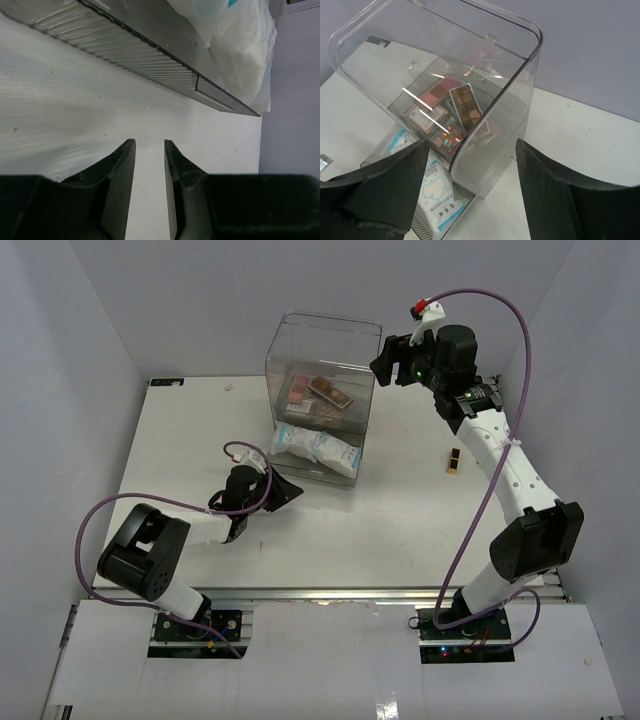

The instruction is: Organize the makeup

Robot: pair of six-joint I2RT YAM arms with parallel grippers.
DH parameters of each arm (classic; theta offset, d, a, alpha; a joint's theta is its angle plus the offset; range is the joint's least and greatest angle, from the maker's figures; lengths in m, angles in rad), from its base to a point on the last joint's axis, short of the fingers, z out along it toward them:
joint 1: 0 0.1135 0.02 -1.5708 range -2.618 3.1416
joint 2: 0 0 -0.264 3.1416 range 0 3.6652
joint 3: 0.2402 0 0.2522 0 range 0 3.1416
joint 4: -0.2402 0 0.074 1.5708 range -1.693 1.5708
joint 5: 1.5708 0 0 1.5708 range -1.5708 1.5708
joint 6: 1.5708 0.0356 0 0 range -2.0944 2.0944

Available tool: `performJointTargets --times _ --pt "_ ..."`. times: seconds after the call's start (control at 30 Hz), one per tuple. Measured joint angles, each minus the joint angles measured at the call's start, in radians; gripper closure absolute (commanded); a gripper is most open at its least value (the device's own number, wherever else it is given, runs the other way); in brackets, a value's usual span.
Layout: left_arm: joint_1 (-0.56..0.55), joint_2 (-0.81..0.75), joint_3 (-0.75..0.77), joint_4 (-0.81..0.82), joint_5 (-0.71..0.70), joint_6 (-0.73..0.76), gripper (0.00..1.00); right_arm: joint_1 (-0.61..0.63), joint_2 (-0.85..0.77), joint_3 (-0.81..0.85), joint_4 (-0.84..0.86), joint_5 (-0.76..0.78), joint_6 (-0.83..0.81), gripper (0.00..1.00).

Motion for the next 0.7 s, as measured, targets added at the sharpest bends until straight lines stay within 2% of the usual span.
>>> performJointTargets --times 0.1,0.33,0.43,0.5,0.6,0.7 --pt "-0.001 0.002 0.004 0.013 -0.001 0.001 0.6 0.0 0.039 0.001 0.031 0.018 0.065 0.4" --pt "-0.003 0.012 0.034 0.024 -0.009 0.004 0.6 0.001 0.156 0.092 0.044 0.06 0.161 0.71" --pt "-0.003 0.023 0.051 0.038 -0.014 0.005 0.59 0.003 0.169 0.108 0.045 0.073 0.186 0.77" --pt "-0.003 0.038 0.063 0.043 -0.017 0.005 0.59 0.003 0.169 0.108 0.046 0.081 0.198 0.86" --pt "-0.003 0.068 0.083 0.051 -0.02 0.005 0.59 0.002 0.169 0.108 0.047 0.085 0.211 0.92" --pt "-0.003 0.103 0.108 0.06 -0.02 0.005 0.59 0.001 0.169 0.107 0.048 0.084 0.219 0.92"
